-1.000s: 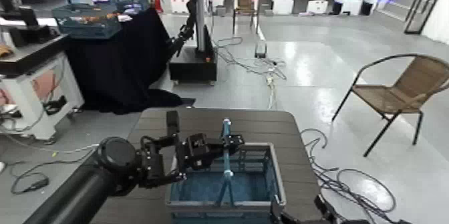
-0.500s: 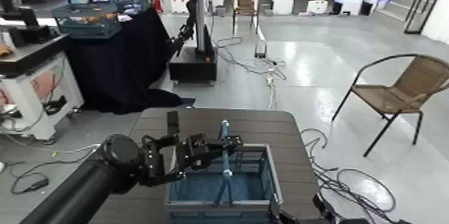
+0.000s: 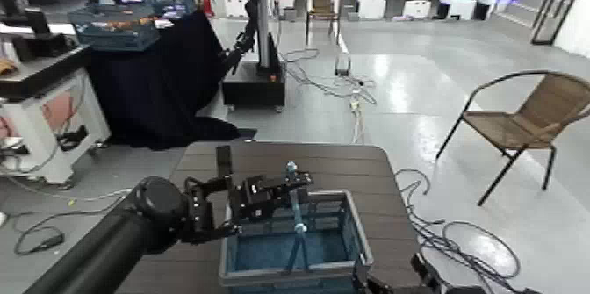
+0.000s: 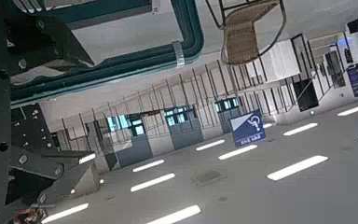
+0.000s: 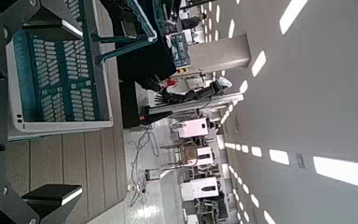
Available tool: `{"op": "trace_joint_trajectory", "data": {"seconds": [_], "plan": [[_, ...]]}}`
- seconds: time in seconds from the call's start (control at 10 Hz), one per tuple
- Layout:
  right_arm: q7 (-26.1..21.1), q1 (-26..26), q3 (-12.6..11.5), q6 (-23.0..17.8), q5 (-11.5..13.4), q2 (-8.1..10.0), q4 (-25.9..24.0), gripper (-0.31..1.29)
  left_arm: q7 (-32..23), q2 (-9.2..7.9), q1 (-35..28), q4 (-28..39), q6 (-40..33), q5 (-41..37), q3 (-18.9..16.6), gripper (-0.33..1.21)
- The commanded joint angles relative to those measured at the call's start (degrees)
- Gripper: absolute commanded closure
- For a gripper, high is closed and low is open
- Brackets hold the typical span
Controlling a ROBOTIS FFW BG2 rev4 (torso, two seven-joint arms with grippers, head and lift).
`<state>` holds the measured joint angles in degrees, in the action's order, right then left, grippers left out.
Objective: Place the crate on the table.
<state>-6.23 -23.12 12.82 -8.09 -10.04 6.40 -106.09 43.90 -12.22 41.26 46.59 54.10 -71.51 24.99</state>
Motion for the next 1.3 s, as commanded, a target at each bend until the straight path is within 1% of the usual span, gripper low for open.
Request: {"op": "trace_joint_trajectory", "data": {"seconds": [0.1,0.4,0.5,0.6,0.7,0.9,1.0,1.1,1.3], "plan": [[0.08,0.00,-0.08,-0.18,-0.25,0.11,0.00,0.15,0.40,0.00,0.13,0.08,-0.13,3.92,-0.91,0.05],[0.08,-0.18,-0.34,-0.26,-0.42,0.20,0.00,0.15,2.07,-0.26,-0.83,2.02,-2.33,10.07,-3.28,0.06],[0.08,-0.26,-0.43,-0.26,-0.42,0.20,0.00,0.15,2.07,-0.35,-2.15,5.00,-3.56,14.03,-5.57,0.07],[-0.01,-0.44,-0.52,-0.26,-0.42,0.20,-0.08,0.15,2.07,-0.96,-4.00,8.61,-6.55,16.84,-6.80,0.07],[-0.01,-0.53,-0.61,-0.26,-0.42,0.20,-0.17,0.15,1.01,-2.11,-6.90,14.06,-11.03,18.60,-7.59,0.10],[-0.01,-0.79,-0.87,-0.35,-0.51,0.02,-0.17,0.15,-6.46,-4.21,-16.57,29.70,-16.92,23.17,-12.07,0.11],[-0.01,-0.88,-0.96,-0.53,-0.51,-0.07,-0.17,0.15,-10.85,-4.57,-22.10,37.26,-20.61,25.37,-14.36,0.11],[-0.01,-1.05,-1.05,-0.70,-0.51,-0.16,-0.17,0.15,-14.45,-4.13,-27.55,42.36,-25.71,27.48,-16.20,0.11],[-0.01,-1.23,-1.13,-0.88,-0.51,-0.16,-0.17,0.15,-19.11,-3.42,-36.78,46.84,-38.63,31.08,-17.52,0.11]]}}
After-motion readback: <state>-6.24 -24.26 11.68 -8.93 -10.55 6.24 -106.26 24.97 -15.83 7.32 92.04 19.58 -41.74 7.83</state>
